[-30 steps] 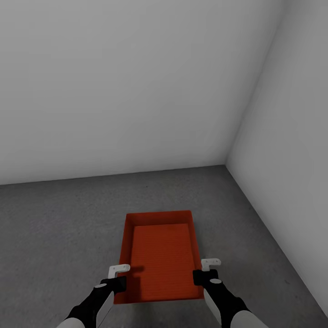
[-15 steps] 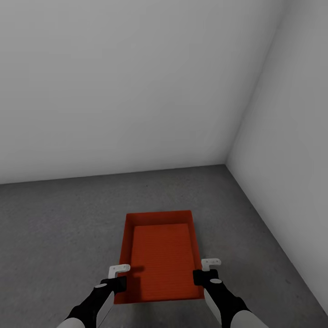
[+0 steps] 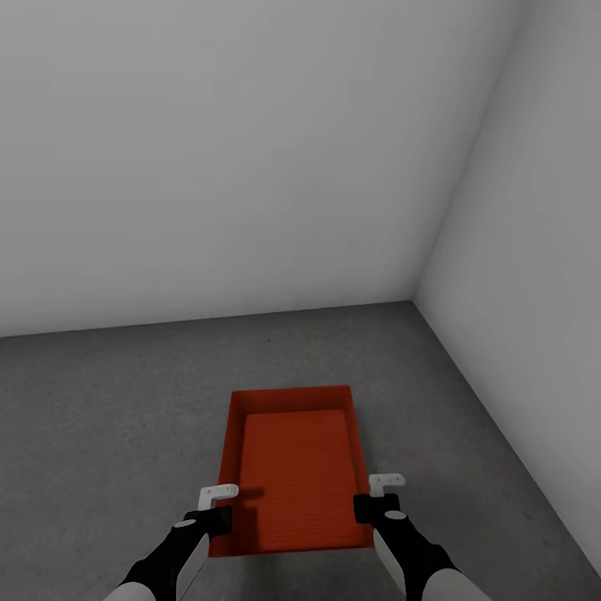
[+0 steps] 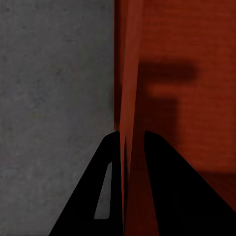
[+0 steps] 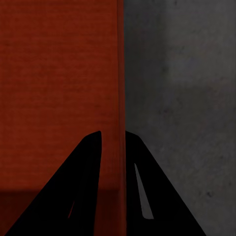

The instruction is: Move the two storage containers from the living room to the garage. In the garage, place one container on the floor and stack the other container on top of it (either order is fine).

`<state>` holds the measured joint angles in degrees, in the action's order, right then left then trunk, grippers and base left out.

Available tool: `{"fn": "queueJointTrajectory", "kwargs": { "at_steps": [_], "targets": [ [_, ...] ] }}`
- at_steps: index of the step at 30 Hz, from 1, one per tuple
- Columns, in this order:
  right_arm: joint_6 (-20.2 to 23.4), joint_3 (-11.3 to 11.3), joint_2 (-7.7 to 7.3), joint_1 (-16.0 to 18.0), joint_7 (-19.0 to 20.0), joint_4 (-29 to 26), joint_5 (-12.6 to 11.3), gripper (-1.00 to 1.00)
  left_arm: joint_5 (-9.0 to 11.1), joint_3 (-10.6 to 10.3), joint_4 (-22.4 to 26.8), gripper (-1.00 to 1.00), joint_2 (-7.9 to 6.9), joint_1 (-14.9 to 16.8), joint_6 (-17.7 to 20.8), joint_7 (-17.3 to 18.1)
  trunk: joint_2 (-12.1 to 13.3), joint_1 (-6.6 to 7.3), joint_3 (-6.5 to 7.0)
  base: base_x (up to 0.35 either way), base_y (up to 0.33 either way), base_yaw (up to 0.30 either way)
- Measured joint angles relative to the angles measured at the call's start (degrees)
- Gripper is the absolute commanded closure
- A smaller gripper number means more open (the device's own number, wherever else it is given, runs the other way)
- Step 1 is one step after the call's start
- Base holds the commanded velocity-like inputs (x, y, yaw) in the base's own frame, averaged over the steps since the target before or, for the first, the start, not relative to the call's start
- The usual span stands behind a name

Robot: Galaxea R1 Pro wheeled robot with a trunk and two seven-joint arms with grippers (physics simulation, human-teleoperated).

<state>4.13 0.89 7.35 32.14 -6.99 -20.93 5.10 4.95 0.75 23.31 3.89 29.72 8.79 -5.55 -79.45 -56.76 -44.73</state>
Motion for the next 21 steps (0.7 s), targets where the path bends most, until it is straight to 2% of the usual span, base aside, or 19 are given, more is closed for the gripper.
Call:
{"fn": "queueJointTrajectory", "kwargs": {
  "at_steps": [14, 21],
  "targets": [
    [0.00, -0.16, 0.00, -0.22, -0.17, 0.00, -0.47, 1.00, -0.30, 0.02, 0.00, 1.00, -0.02, 0.00, 0.26, 0.09, 0.00, 0.00, 0.00, 0.001, 0.000, 0.000],
    [0.01, -0.12, 0.00, 0.32, 0.06, 0.02, 0.32, 1.00, 0.42, -0.02, 0.02, 1.00, -0.01, 0.00, -0.34, -0.07, 0.00, 0.02, 0.00, 0.143, 0.000, 0.000]
  ]
}}
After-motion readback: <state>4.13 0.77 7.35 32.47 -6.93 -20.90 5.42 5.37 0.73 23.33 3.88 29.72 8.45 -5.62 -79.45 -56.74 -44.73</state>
